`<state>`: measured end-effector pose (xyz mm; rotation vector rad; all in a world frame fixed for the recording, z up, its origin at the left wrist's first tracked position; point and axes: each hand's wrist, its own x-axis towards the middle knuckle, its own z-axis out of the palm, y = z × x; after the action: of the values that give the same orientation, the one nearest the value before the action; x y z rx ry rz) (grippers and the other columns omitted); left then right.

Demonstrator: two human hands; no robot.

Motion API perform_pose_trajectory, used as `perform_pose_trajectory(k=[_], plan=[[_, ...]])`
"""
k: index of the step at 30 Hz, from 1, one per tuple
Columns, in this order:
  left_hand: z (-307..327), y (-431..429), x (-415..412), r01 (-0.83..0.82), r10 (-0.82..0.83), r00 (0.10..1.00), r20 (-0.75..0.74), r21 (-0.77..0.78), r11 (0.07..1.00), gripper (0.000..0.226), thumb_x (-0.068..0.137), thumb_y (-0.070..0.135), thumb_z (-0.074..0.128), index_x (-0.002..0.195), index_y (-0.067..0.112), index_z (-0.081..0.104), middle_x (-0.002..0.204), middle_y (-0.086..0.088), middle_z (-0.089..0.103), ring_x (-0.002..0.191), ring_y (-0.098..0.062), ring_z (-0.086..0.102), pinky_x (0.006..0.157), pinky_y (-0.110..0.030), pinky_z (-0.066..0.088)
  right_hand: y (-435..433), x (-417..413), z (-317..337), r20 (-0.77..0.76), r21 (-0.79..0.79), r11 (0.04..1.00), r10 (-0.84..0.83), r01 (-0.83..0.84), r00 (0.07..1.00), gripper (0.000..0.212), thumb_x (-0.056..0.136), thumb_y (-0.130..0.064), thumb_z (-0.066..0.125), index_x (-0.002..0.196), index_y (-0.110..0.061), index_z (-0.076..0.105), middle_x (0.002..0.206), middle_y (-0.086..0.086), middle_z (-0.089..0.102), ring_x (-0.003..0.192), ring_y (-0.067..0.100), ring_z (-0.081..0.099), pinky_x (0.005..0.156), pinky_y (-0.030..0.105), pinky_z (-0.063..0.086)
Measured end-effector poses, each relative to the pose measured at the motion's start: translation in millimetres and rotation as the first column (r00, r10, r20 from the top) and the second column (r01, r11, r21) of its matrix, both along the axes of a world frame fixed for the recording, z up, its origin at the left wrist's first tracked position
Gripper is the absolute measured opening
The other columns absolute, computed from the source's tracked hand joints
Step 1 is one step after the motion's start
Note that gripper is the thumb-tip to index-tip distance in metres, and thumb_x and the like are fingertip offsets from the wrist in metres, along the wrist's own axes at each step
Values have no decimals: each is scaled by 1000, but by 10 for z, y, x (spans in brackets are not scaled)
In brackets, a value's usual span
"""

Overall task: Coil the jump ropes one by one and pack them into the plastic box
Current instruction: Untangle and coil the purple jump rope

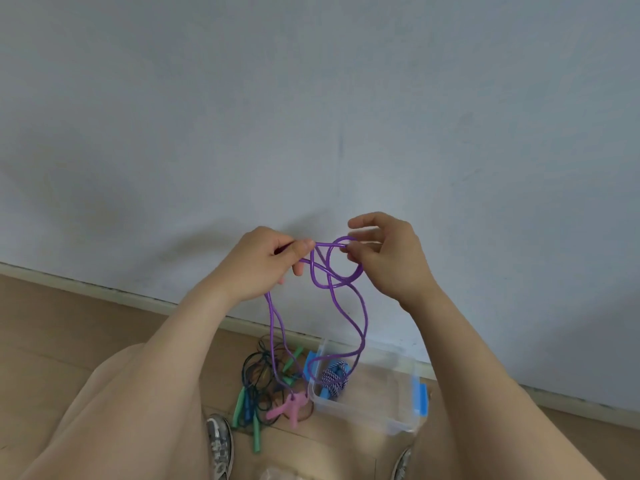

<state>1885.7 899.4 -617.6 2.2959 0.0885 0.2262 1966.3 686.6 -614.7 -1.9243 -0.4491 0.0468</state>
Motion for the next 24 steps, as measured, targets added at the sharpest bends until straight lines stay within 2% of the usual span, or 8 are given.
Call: perform_pose_trajectory(k=[4, 8, 11, 13, 17, 19, 21, 24], plan=[[-47, 5, 31, -73, 69, 996, 51, 65, 995, 51, 107, 48, 51, 70, 22, 74, 44, 9, 37, 44, -10, 35, 53, -28, 31, 3, 47, -64, 6, 18, 984, -176, 175, 984, 19, 96, -1, 63, 103, -11, 77, 79, 0, 80, 73, 16, 79, 83, 47, 65], [-66, 89, 30, -134, 134, 991, 3, 32, 990, 46, 104, 54, 56, 77, 25, 79, 45, 10, 35, 46, -8, 38, 56, -28, 32, -11, 88, 19, -140, 253, 906, -313, 339, 940, 21, 106, -7, 47, 114, -10, 65, 79, 3, 71, 71, 17, 76, 80, 43, 63], [-128, 139, 59, -199, 200, 979, -42, 30, 980, 49, 97, 65, 59, 75, 26, 79, 47, 10, 43, 50, -7, 44, 58, -26, 36, 10, 63, 108, -426, 586, 742, -60, 325, 903, 18, 110, -5, 40, 119, -7, 55, 69, 3, 52, 62, 19, 68, 74, 36, 61], [-165, 151, 86, -283, 284, 958, -37, 27, 959, 50, 98, 62, 59, 75, 23, 79, 48, 12, 51, 57, -10, 52, 60, -28, 40, 11, 25, 144, -469, 631, 707, 19, 320, 883, 16, 110, -5, 39, 110, -12, 53, 60, -2, 45, 52, 16, 55, 64, 33, 55], [-182, 243, 131, -513, 518, 849, 103, -66, 856, 55, 100, 55, 56, 81, 6, 73, 74, -11, 70, 80, -34, 65, 76, -41, 52, -96, 57, 160, -480, 488, 826, -16, 282, 877, 30, 103, -5, 44, 80, -24, 43, 53, -9, 32, 46, 14, 26, 45, 24, 31], [-167, 270, 133, -583, 596, 798, 93, -133, 801, 57, 103, 52, 52, 88, 1, 71, 84, -19, 70, 85, -38, 64, 79, -47, 53, -170, 85, 134, -389, 252, 946, -92, 202, 917, 23, 98, -8, 57, 80, -22, 52, 54, -8, 40, 47, 16, 33, 44, 23, 32], [-200, 310, 154, -622, 640, 768, 37, -197, 758, 59, 106, 51, 48, 94, -3, 69, 91, -20, 71, 89, -39, 63, 81, -49, 53, -203, 93, 79, -114, -115, 974, -209, 196, 971, 6, 95, -17, 65, 94, -21, 70, 65, -2, 60, 56, 18, 52, 51, 24, 38], [-250, 331, 191, -642, 668, 741, -71, -368, 673, 54, 108, 49, 45, 88, 2, 61, 85, -14, 62, 83, -35, 55, 75, -39, 44, -157, 94, 3, 4, -322, 909, -278, 265, 960, 37, 101, -30, 50, 100, -3, 75, 93, 14, 75, 77, 30, 65, 62, 32, 48]])
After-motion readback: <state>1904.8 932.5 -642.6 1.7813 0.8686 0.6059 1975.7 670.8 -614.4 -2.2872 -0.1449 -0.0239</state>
